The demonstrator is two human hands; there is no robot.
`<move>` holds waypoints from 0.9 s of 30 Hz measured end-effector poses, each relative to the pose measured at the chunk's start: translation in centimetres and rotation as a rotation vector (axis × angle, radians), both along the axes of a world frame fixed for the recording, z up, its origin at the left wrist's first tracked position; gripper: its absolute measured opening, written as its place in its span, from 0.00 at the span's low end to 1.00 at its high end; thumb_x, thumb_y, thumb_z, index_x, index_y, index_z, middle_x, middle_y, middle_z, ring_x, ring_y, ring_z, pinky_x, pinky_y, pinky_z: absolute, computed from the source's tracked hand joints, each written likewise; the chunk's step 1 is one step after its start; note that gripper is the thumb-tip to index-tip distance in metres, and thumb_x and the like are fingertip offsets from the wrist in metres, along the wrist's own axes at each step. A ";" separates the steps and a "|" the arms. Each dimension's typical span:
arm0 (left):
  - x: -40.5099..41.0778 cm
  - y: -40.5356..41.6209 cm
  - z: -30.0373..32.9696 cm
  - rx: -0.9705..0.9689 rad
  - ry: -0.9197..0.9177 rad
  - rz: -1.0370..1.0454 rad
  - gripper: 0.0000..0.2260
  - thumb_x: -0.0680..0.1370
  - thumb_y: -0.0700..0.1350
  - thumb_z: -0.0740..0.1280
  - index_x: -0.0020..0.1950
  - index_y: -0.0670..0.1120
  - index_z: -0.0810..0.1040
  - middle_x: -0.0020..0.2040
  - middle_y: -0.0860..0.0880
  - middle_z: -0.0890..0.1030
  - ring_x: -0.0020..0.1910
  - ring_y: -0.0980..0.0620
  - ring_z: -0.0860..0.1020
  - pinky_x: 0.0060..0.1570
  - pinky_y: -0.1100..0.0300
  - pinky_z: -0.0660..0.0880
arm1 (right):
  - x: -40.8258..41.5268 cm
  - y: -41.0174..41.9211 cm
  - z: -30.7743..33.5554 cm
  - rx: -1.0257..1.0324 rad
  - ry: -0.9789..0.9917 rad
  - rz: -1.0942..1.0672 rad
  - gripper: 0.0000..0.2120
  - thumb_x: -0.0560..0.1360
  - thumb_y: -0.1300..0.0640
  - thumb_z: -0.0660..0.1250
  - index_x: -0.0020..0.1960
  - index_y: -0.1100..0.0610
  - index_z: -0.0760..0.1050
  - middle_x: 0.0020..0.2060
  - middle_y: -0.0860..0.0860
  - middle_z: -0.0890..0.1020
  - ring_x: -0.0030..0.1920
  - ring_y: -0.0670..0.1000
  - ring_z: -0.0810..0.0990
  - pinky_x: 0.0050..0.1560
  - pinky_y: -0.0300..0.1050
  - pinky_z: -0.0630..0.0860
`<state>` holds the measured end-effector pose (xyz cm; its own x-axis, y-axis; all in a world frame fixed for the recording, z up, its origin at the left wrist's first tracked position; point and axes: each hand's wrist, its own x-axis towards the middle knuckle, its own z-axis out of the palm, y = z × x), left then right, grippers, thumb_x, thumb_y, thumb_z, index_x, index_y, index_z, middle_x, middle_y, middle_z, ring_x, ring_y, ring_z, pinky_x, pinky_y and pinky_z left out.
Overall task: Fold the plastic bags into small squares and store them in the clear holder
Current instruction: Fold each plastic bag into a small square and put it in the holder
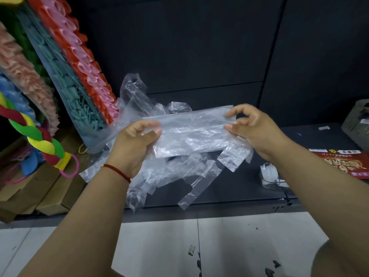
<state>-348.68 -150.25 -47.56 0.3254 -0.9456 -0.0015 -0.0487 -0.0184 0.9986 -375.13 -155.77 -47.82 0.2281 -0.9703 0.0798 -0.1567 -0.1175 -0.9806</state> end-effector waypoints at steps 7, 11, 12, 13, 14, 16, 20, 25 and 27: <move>1.4 0.1 0.0 0.050 -0.085 -0.111 0.13 0.70 0.33 0.74 0.49 0.49 0.84 0.50 0.48 0.83 0.44 0.53 0.79 0.51 0.60 0.75 | -0.1 0.0 -0.1 0.031 0.036 0.005 0.11 0.70 0.65 0.75 0.47 0.51 0.84 0.54 0.58 0.83 0.55 0.54 0.81 0.64 0.47 0.75; 1.4 0.0 -0.1 0.072 -0.108 -0.142 0.14 0.70 0.33 0.74 0.49 0.49 0.84 0.43 0.53 0.84 0.42 0.53 0.78 0.46 0.61 0.73 | -0.3 -0.3 -0.3 0.040 0.009 0.001 0.15 0.67 0.66 0.77 0.49 0.49 0.83 0.57 0.59 0.82 0.61 0.52 0.78 0.65 0.44 0.74; 1.4 0.0 0.0 0.070 -0.101 -0.137 0.14 0.70 0.33 0.74 0.49 0.49 0.84 0.44 0.51 0.84 0.44 0.51 0.78 0.49 0.58 0.74 | -0.3 -0.4 -0.3 0.040 -0.001 -0.004 0.16 0.67 0.66 0.77 0.49 0.50 0.83 0.57 0.60 0.82 0.60 0.52 0.79 0.65 0.44 0.74; 1.4 0.0 0.1 0.066 -0.091 -0.131 0.13 0.70 0.33 0.73 0.49 0.48 0.84 0.45 0.49 0.84 0.46 0.48 0.77 0.53 0.55 0.74 | -0.3 -0.4 -0.3 0.038 -0.009 -0.009 0.16 0.67 0.67 0.77 0.49 0.50 0.83 0.57 0.61 0.81 0.57 0.51 0.79 0.65 0.44 0.74; 1.5 0.0 0.2 0.061 -0.077 -0.126 0.13 0.71 0.32 0.73 0.49 0.48 0.84 0.46 0.47 0.84 0.48 0.46 0.77 0.57 0.51 0.73 | -0.3 -0.4 -0.3 0.039 -0.019 -0.012 0.16 0.67 0.67 0.76 0.49 0.51 0.83 0.56 0.61 0.82 0.56 0.50 0.79 0.64 0.43 0.75; 1.5 0.0 0.3 0.045 -0.047 -0.109 0.12 0.71 0.32 0.72 0.49 0.47 0.83 0.44 0.46 0.84 0.47 0.44 0.77 0.57 0.51 0.73 | -0.3 -0.4 -0.3 0.042 -0.038 -0.020 0.15 0.67 0.68 0.76 0.49 0.52 0.83 0.54 0.59 0.83 0.55 0.51 0.80 0.63 0.42 0.75; 1.7 0.1 0.3 0.014 -0.054 -0.076 0.11 0.70 0.35 0.74 0.48 0.48 0.84 0.37 0.46 0.78 0.43 0.45 0.73 0.47 0.57 0.73 | -0.4 -0.4 -0.4 0.036 -0.045 -0.035 0.15 0.67 0.68 0.76 0.49 0.52 0.83 0.53 0.58 0.83 0.55 0.55 0.81 0.64 0.48 0.75; 2.0 0.3 0.5 0.012 -0.136 -0.094 0.12 0.69 0.37 0.75 0.49 0.49 0.84 0.41 0.44 0.79 0.44 0.47 0.77 0.56 0.54 0.76 | -0.6 -0.4 -0.2 0.002 0.022 -0.053 0.15 0.67 0.67 0.77 0.47 0.50 0.83 0.53 0.62 0.82 0.47 0.49 0.78 0.60 0.46 0.77; 1.9 0.4 0.5 0.000 -0.205 -0.079 0.12 0.70 0.36 0.75 0.51 0.48 0.84 0.38 0.48 0.79 0.39 0.54 0.77 0.48 0.64 0.78 | -0.6 -0.3 0.0 -0.007 0.053 -0.057 0.15 0.67 0.66 0.77 0.46 0.48 0.83 0.51 0.59 0.84 0.46 0.48 0.78 0.59 0.46 0.77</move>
